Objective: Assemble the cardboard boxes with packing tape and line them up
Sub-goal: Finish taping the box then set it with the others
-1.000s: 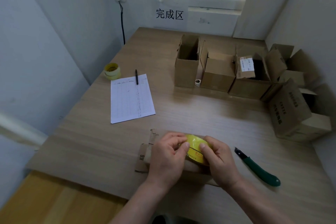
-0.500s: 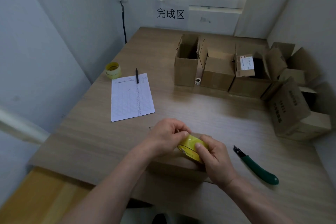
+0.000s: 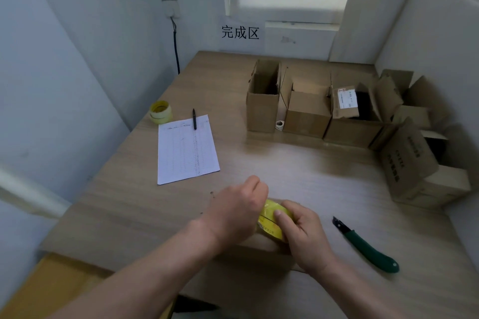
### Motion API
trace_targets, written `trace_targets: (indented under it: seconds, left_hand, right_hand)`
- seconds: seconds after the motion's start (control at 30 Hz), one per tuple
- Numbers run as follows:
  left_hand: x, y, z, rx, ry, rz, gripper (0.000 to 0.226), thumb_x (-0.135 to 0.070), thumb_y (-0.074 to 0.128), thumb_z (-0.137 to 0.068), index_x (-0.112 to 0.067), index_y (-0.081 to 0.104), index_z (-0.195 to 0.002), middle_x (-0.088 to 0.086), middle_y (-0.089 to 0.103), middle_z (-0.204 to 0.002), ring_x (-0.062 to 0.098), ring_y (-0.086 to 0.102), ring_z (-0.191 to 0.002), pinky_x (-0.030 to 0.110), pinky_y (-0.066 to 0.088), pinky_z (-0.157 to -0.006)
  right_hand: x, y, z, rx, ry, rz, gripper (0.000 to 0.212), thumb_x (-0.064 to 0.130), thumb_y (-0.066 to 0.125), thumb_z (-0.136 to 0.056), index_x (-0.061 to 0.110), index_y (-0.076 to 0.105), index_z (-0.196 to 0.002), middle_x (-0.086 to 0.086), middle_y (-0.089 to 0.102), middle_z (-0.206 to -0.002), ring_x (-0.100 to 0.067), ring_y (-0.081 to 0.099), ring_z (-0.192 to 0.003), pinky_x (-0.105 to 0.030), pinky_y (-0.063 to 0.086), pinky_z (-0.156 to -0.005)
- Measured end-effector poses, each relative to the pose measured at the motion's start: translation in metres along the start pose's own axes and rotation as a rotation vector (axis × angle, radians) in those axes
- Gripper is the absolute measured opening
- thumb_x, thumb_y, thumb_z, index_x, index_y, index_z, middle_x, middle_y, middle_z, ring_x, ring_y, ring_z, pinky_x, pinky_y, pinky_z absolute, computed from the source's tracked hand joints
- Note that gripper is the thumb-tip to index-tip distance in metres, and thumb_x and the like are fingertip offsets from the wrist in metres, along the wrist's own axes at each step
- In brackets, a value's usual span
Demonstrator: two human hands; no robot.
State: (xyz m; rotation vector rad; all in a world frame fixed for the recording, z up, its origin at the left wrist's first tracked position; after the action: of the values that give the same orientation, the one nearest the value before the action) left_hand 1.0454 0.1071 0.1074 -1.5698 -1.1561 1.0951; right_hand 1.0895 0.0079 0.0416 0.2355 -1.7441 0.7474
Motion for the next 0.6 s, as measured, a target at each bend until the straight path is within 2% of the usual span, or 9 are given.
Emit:
trace_targets:
  seconds: [0.07,0.13,0.2,0.27,0.37,0.43,0.5,0.6]
  left_hand:
    - [0.013,0.003,0.006,-0.086,-0.148,0.17,0.009,-0.015,0.055,-0.079,-0.017,0.046,-0.081,0.004,0.052,-0.078,0.031,0.051,-0.06,0.029,0.027,-0.053]
    - [0.03,0.005,0.01,-0.067,-0.323,0.376,0.006,-0.027,0.041,-0.085,-0.023,0.043,-0.081,-0.004,0.049,-0.076,0.026,0.049,-0.07,0.031,0.03,-0.061]
    - [0.043,0.01,0.012,-0.009,-0.438,0.552,0.013,-0.035,0.04,-0.082,-0.025,0.044,-0.074,-0.01,0.048,-0.069,0.018,0.046,-0.07,0.031,0.033,-0.064]
    - [0.049,0.016,0.015,0.064,-0.508,0.71,0.018,-0.04,0.047,-0.079,-0.025,0.049,-0.07,-0.009,0.049,-0.064,0.013,0.046,-0.066,0.028,0.036,-0.063]
    - [0.054,0.019,0.019,0.067,-0.54,0.757,0.021,-0.03,0.062,-0.088,-0.024,0.051,-0.07,-0.009,0.049,-0.063,0.007,0.044,-0.06,0.025,0.038,-0.06]
    - [0.064,0.023,0.025,0.023,-0.597,0.766,0.025,-0.02,0.062,-0.092,-0.023,0.05,-0.07,-0.008,0.05,-0.063,0.007,0.044,-0.059,0.027,0.039,-0.06]
    - [0.072,0.03,0.035,-0.01,-0.666,0.861,0.024,-0.019,0.062,-0.091,-0.021,0.052,-0.07,-0.003,0.055,-0.065,0.011,0.049,-0.061,0.035,0.047,-0.064]
    - [0.084,0.038,0.05,-0.093,-0.754,1.044,0.019,-0.016,0.064,-0.087,-0.016,0.055,-0.07,0.006,0.063,-0.064,0.019,0.057,-0.063,0.046,0.054,-0.069]
  right_hand:
    - [0.001,0.0,-0.002,0.007,0.024,-0.008,0.024,0.052,0.049,-0.083,0.037,0.062,-0.071,0.01,0.054,-0.061,-0.009,0.049,-0.06,-0.034,0.038,-0.056]
    - [0.006,0.0,-0.004,0.024,0.019,-0.007,0.02,0.054,0.049,-0.082,0.044,0.061,-0.069,0.015,0.052,-0.058,-0.004,0.046,-0.057,-0.029,0.034,-0.055]
    - [0.01,0.003,-0.007,0.056,0.014,0.003,0.019,0.056,0.05,-0.08,0.047,0.062,-0.069,0.017,0.053,-0.058,-0.002,0.046,-0.056,-0.026,0.033,-0.055]
    - [0.01,0.005,-0.009,0.073,0.011,0.024,0.022,0.059,0.05,-0.079,0.044,0.062,-0.069,0.016,0.053,-0.058,-0.003,0.046,-0.057,-0.027,0.034,-0.054]
    - [0.008,0.006,-0.01,0.075,0.012,0.003,0.033,0.064,0.057,-0.076,0.031,0.062,-0.073,0.01,0.053,-0.061,-0.006,0.048,-0.059,-0.03,0.037,-0.054]
    - [0.006,0.007,-0.007,0.092,0.018,-0.005,0.036,0.064,0.065,-0.069,0.03,0.064,-0.081,0.006,0.059,-0.068,-0.01,0.054,-0.063,-0.032,0.041,-0.057]
    - [0.001,0.006,-0.005,0.083,0.049,0.05,0.04,0.058,0.074,-0.062,0.028,0.061,-0.085,0.0,0.063,-0.074,-0.015,0.058,-0.066,-0.038,0.046,-0.06]
    - [-0.014,0.001,-0.006,-0.018,0.103,0.152,0.028,0.04,0.075,-0.064,0.03,0.055,-0.08,0.001,0.062,-0.069,-0.017,0.057,-0.062,-0.041,0.047,-0.06]
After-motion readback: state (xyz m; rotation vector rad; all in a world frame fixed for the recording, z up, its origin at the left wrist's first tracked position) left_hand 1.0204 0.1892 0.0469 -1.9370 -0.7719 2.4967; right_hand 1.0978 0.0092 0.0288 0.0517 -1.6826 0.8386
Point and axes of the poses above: each hand's wrist, its own z-axis away from the middle knuckle, its own y-axis out of the palm, x = y × z, the point moved 9 cm from there along -z, towards the middle knuckle
